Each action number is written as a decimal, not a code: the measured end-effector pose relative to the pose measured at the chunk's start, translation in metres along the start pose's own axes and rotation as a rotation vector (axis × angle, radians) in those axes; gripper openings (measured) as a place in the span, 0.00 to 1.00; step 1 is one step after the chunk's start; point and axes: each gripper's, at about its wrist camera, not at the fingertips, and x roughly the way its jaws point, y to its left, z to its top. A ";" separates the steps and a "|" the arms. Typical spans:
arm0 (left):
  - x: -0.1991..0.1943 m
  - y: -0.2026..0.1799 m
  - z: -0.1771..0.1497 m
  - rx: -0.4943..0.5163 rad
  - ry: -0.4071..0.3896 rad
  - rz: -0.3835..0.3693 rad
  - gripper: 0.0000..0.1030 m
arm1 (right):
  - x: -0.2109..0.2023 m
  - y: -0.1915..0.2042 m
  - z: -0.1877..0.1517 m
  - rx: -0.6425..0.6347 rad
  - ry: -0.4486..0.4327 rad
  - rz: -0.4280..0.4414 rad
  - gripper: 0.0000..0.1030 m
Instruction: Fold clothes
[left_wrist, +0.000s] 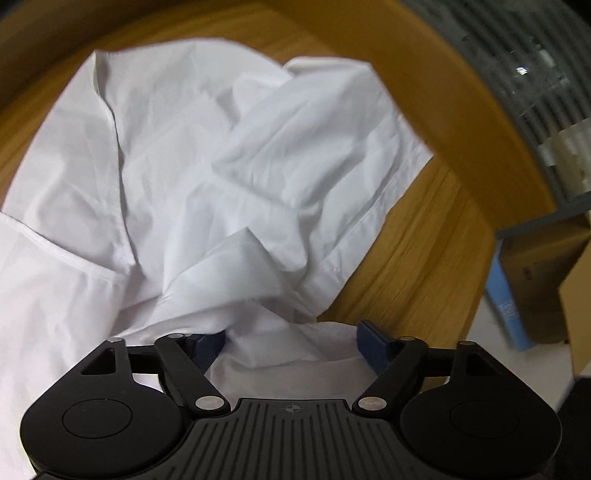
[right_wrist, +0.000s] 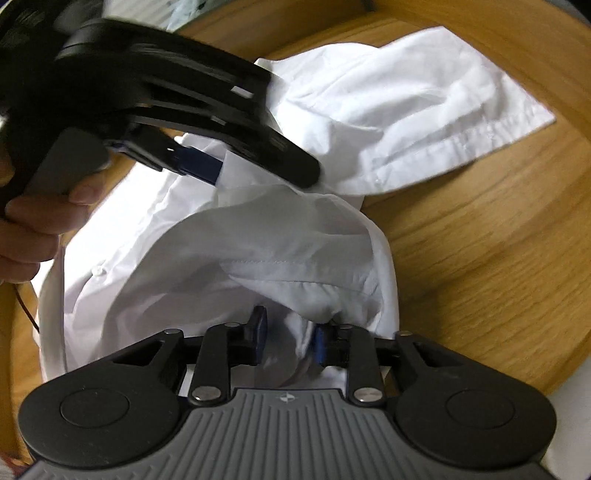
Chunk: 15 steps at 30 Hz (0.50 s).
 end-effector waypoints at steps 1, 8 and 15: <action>0.005 -0.001 0.001 -0.008 0.016 0.005 0.81 | -0.002 0.003 0.000 -0.023 -0.006 0.000 0.17; 0.031 -0.020 -0.001 0.080 0.099 0.109 0.47 | -0.026 0.046 -0.001 -0.323 -0.091 0.000 0.07; 0.022 -0.016 -0.006 0.116 0.015 0.182 0.08 | -0.053 0.073 -0.007 -0.510 -0.186 -0.034 0.05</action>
